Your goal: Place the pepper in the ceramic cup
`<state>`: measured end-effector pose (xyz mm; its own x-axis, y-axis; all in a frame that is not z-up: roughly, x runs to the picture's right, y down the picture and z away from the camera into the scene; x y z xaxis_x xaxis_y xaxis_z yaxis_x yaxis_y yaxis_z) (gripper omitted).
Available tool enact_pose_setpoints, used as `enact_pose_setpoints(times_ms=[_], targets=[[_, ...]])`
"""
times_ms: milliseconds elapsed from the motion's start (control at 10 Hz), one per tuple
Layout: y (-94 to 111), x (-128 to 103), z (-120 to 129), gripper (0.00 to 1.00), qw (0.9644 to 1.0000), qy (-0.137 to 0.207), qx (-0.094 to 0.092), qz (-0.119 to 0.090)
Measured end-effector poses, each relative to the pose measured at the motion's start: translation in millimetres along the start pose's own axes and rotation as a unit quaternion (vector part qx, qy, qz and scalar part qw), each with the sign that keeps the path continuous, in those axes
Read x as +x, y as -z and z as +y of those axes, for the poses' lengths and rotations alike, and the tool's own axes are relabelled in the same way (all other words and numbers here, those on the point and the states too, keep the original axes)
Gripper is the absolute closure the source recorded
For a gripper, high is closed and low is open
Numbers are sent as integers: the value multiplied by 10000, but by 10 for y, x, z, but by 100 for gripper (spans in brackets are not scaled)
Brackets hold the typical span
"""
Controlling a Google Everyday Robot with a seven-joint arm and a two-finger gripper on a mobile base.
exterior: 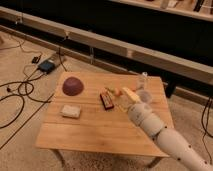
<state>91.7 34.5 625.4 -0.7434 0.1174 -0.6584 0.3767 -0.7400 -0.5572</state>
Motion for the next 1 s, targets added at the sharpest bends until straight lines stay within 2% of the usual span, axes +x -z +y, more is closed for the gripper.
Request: enact_pose_setpoints(times_ms=[500, 1000], targets=[[239, -241, 49, 100, 9990, -182, -404, -69], [262, -510, 171, 100, 9967, -403, -705, 40]])
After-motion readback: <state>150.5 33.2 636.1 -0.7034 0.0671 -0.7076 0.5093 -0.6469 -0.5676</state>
